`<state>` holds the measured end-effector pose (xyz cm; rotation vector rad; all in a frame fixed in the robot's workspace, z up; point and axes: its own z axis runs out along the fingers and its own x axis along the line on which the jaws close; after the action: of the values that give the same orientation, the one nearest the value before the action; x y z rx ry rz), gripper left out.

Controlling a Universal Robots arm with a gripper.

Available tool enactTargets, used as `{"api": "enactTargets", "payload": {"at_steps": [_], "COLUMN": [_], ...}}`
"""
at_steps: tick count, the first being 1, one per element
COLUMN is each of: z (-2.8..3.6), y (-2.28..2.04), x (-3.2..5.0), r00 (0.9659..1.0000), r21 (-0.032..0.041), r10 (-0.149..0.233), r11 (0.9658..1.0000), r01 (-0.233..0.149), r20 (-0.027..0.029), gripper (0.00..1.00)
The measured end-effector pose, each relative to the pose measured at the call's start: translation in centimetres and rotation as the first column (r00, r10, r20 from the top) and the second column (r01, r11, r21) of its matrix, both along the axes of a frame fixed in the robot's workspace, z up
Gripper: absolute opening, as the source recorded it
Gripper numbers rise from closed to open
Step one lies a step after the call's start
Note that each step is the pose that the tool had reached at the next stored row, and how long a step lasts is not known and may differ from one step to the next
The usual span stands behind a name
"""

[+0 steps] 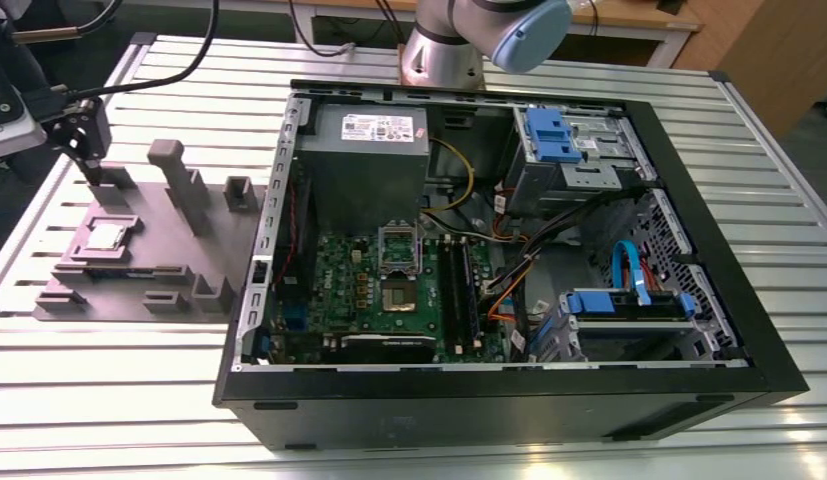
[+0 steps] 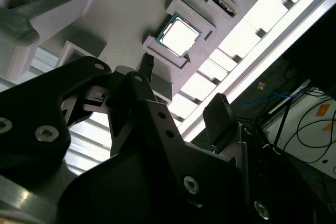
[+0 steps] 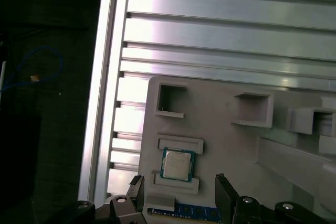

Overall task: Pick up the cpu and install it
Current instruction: 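Pick up the cpu and move it towards the insertion slot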

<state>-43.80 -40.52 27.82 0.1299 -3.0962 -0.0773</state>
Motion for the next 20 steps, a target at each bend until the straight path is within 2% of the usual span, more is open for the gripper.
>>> {"api": "enactTargets", "payload": {"at_steps": [1,2,8,16,20], "z": [-0.32,-0.92,-1.07,-1.66,-1.74], "y": [0.00,0.00,-0.01,-0.32,-0.32], "x": [0.00,0.00,0.00,0.00,0.01], "r00": [1.0000,1.0000,1.0000,1.0000,1.0000], "r21": [0.0000,0.0000,0.0002,0.0000,0.0000], "r10": [0.000,0.000,0.000,0.000,0.000], "r11": [1.0000,1.0000,1.0000,1.0000,1.0000], "r01": [0.000,0.000,0.000,0.000,0.000], "r20": [0.0001,0.0001,0.0003,0.0000,0.0000], "gripper": [0.65,0.65,0.65,0.65,0.65]}}
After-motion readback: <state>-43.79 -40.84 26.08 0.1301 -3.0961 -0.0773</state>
